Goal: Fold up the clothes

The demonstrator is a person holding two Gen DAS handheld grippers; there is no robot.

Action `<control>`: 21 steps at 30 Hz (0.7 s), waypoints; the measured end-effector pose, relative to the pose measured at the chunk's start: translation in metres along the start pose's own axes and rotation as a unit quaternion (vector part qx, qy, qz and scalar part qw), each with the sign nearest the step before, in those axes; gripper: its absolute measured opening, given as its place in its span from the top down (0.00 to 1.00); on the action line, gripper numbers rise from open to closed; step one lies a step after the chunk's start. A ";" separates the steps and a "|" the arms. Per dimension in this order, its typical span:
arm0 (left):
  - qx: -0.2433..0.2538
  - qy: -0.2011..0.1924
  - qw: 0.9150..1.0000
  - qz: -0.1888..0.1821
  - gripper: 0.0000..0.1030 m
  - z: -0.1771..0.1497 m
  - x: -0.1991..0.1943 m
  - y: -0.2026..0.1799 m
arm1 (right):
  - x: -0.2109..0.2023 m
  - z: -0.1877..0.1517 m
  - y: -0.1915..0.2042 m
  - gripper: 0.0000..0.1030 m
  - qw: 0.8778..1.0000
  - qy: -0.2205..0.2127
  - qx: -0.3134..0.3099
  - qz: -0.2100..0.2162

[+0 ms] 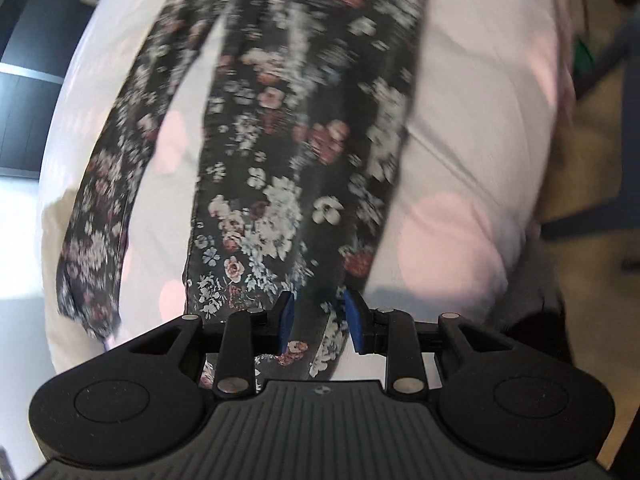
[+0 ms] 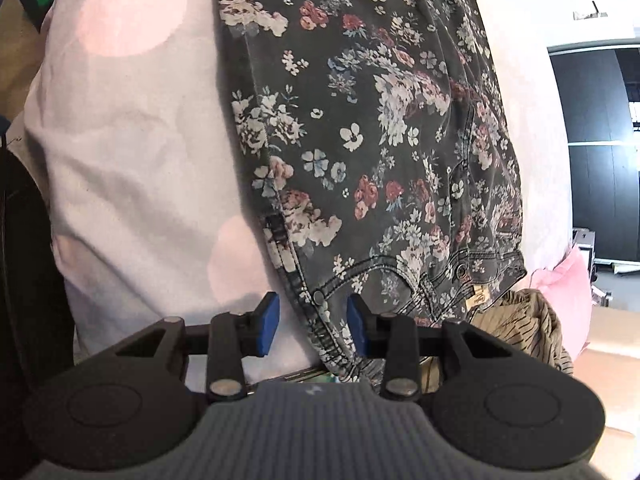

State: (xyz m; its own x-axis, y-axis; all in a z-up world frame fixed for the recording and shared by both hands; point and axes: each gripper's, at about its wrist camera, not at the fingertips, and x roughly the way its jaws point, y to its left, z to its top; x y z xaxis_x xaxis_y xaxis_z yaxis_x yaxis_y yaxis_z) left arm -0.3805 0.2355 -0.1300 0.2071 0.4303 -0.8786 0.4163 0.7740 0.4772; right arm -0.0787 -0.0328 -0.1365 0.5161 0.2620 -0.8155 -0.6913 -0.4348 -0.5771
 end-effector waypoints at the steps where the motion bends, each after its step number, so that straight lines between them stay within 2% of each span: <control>1: 0.016 0.004 1.000 0.002 0.74 -0.001 0.002 -0.004 | 0.000 -0.001 0.001 0.60 1.000 -0.002 -0.004 -0.003; 9: 0.063 0.083 0.994 0.032 0.73 -0.019 0.029 -0.017 | 0.009 -0.006 0.010 0.60 1.000 0.002 -0.016 -0.022; 15: 0.095 0.101 0.988 0.060 0.73 -0.027 0.040 -0.020 | 0.022 -0.008 0.015 0.60 0.999 0.001 -0.010 -0.047; 18: 0.103 0.106 0.987 0.069 0.73 -0.028 0.043 -0.021 | 0.024 -0.008 0.017 0.67 0.998 -0.003 -0.016 -0.060; 19: 0.105 0.107 0.986 0.072 0.74 -0.029 0.044 -0.022 | 0.023 -0.008 0.017 0.81 0.998 -0.007 -0.016 -0.067; 21: 0.110 0.110 0.985 0.077 0.74 -0.030 0.046 -0.023 | 0.021 -0.009 0.015 0.84 0.997 -0.013 -0.009 -0.078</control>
State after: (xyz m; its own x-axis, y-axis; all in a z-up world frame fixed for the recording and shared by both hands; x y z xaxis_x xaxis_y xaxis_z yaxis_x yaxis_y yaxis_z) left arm -0.4070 0.2515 -0.1807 0.0966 0.6437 -0.7592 0.5814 0.5826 0.5679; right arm -0.0740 -0.0418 -0.1619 0.6026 0.3495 -0.7175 -0.5947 -0.4029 -0.6957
